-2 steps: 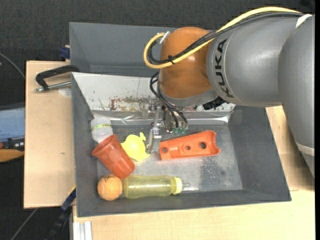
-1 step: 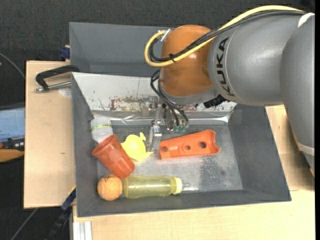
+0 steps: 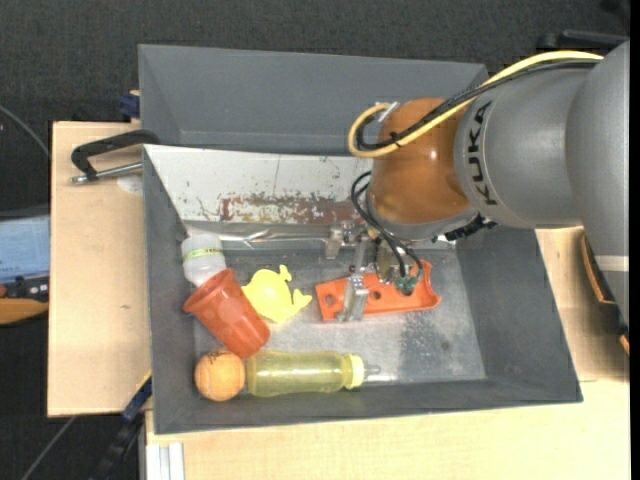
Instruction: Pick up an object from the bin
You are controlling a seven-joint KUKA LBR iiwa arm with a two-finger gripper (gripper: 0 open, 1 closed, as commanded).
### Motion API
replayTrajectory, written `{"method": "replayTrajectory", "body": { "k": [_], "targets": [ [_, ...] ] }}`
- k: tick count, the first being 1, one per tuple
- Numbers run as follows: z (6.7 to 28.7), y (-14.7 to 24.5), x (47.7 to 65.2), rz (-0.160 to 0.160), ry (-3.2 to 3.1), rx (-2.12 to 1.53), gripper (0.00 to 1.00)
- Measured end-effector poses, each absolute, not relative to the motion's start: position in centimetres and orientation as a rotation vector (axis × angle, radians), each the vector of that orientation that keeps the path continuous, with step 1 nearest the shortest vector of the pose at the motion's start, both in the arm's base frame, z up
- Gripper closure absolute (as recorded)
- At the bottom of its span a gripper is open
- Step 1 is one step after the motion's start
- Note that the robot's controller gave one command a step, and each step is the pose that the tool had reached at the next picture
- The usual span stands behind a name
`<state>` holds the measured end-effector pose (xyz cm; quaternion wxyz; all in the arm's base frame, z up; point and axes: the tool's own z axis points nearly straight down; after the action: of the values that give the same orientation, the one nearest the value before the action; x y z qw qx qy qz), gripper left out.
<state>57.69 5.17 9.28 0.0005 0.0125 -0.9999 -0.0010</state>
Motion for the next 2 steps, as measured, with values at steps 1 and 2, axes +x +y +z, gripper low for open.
{"method": "replayTrajectory", "body": {
  "k": [1,2],
  "targets": [
    [10.5,3.0,56.2,-0.004,-3.14,0.116,0.0],
    [11.2,2.7,57.5,-0.006,-3.15,-0.024,0.0]
  ]
}}
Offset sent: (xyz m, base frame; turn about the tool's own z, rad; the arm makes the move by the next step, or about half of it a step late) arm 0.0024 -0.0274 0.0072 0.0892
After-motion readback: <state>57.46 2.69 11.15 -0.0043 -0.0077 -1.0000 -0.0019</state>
